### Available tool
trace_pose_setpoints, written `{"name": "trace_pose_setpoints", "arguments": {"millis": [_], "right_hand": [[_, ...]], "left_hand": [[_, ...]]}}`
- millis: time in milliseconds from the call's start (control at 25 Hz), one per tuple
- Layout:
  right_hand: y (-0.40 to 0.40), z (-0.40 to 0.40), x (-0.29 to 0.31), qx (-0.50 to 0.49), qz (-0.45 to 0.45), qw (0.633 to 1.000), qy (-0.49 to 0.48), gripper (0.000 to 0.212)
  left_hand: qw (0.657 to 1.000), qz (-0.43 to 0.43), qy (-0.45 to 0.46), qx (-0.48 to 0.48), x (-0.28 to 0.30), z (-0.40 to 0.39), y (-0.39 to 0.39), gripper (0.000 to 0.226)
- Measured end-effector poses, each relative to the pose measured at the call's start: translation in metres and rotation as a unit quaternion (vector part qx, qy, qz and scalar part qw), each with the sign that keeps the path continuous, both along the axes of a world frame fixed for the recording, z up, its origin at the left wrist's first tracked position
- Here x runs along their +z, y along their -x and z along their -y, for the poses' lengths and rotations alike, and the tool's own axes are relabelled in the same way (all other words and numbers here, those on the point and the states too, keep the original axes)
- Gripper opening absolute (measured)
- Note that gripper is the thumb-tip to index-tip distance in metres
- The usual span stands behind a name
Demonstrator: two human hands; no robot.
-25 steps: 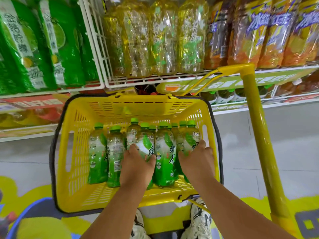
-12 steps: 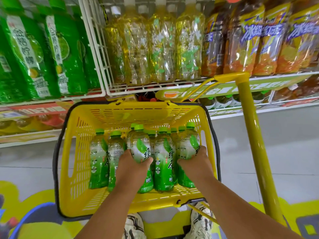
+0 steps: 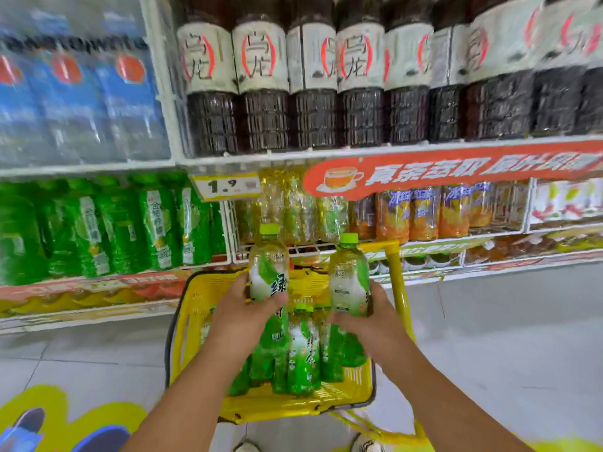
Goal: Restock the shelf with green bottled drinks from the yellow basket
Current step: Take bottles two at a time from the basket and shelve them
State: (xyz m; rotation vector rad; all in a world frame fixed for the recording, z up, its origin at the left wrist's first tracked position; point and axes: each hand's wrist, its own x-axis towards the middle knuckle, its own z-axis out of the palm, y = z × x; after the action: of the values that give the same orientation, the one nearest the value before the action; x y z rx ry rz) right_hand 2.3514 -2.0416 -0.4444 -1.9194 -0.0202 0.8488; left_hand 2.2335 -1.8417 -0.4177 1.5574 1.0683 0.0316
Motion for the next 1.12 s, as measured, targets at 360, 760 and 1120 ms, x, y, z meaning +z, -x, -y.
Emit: {"name": "trace_pose_setpoints", "arguments": {"millis": [360, 760, 1120], "right_hand": [[-0.004, 0.002, 0.225, -0.007, 0.075, 0.991, -0.109, 0.050], [0.021, -0.005, 0.402, 0.027, 0.167, 0.969, -0.180, 0.042], [0.018, 0.020, 0.495, 0.118, 0.211, 0.945, -0.218, 0.039]], "left_hand": [[0.994, 0.094, -0.049, -0.023, 0.227, 0.002, 0.005, 0.051], [0.972, 0.209, -0.101, -0.026, 0.401, 0.007, 0.032, 0.035], [0.952, 0.246, -0.164, 0.079, 0.477, 0.047, 0.056, 0.040]]}}
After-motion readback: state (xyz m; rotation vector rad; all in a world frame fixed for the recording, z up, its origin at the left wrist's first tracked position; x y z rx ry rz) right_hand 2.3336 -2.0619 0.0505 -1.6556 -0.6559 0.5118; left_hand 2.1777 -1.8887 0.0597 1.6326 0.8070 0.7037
